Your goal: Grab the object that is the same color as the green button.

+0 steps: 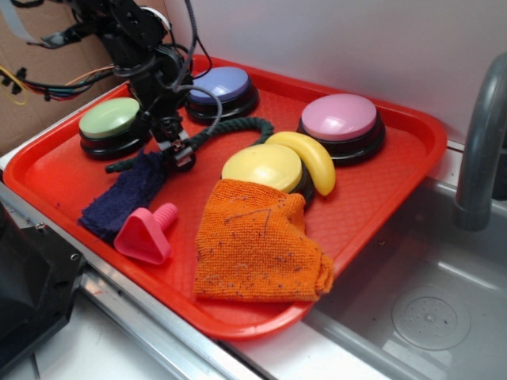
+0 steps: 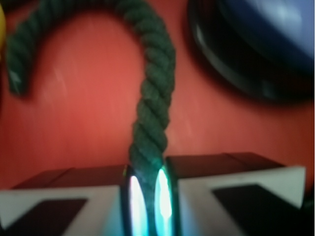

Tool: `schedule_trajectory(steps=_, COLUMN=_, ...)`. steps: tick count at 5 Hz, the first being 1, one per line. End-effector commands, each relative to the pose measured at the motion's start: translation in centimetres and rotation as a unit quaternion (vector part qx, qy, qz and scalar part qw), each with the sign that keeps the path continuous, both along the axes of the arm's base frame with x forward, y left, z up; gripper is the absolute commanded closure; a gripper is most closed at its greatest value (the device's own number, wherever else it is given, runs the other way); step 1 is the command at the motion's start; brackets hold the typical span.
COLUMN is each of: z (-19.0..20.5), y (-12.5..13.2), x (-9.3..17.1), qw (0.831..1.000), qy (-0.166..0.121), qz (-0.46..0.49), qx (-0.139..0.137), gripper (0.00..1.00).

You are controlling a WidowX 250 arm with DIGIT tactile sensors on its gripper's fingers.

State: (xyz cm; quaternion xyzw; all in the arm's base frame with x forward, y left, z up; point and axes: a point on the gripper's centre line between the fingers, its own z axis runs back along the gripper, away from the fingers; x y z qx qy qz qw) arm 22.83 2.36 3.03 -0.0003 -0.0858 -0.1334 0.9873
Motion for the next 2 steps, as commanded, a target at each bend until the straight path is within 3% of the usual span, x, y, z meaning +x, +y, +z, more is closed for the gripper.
schedule_trajectory(steps=1, z=8.5, y=-0.6, x=0.9, qw=0.995, qy=-0.012, qz=0.099, qx=0.03, gripper=1.0)
schedule_trajectory(steps=2, z=13.4, y=-1.3, x=-0.1, qw=0.983, qy=-0.003, qz=0.178, qx=0.031, gripper=1.0)
